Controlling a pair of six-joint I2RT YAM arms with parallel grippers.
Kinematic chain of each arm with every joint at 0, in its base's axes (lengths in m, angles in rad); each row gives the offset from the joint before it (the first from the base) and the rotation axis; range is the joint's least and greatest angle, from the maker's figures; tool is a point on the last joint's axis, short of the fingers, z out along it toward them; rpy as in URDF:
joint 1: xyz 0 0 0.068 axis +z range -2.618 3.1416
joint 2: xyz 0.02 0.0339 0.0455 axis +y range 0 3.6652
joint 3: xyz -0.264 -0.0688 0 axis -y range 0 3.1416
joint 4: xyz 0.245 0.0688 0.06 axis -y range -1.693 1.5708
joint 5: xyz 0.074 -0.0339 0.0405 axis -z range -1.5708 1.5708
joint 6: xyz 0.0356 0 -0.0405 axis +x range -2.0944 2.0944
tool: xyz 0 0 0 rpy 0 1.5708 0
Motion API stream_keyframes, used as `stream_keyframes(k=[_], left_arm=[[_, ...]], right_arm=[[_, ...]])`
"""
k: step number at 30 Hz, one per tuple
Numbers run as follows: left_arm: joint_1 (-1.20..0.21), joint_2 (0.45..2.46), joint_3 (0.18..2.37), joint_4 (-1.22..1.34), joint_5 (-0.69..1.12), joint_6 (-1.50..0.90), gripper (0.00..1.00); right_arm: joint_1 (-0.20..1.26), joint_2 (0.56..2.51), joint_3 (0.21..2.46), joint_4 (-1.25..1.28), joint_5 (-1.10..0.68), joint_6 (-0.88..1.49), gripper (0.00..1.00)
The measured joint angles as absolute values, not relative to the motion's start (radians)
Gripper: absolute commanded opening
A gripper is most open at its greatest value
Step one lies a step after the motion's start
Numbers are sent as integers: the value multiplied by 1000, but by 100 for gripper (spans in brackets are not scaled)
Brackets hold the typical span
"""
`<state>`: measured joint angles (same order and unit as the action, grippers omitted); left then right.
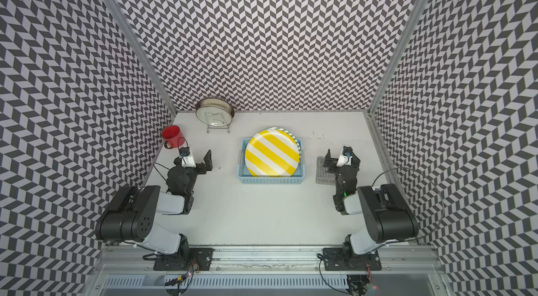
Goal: Wipe the wet plate dry
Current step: Pick up the plate from the bin.
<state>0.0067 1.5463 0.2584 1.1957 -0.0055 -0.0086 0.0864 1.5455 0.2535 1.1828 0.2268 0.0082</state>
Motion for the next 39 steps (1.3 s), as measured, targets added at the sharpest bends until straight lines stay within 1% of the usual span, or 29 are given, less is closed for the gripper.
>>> stream_keyframes(k=[30, 32, 34, 37, 39], left_arm=[[7, 1544, 260, 1190, -2, -1, 100], [6, 1518, 286, 1102, 11, 11, 100], [4, 1473, 364, 952, 22, 28, 100], [0, 1420, 520, 756, 35, 57, 100], [0, 1400, 612, 640, 63, 78, 100]], right_arm=[[91, 1535, 254, 1173, 236, 7, 100], [106, 1471, 281, 1056, 274, 14, 100], [122, 1373, 371, 855, 311, 62, 100], [131, 1243, 485, 681, 340, 186, 100], [132, 1173, 511, 600, 365, 306, 100]])
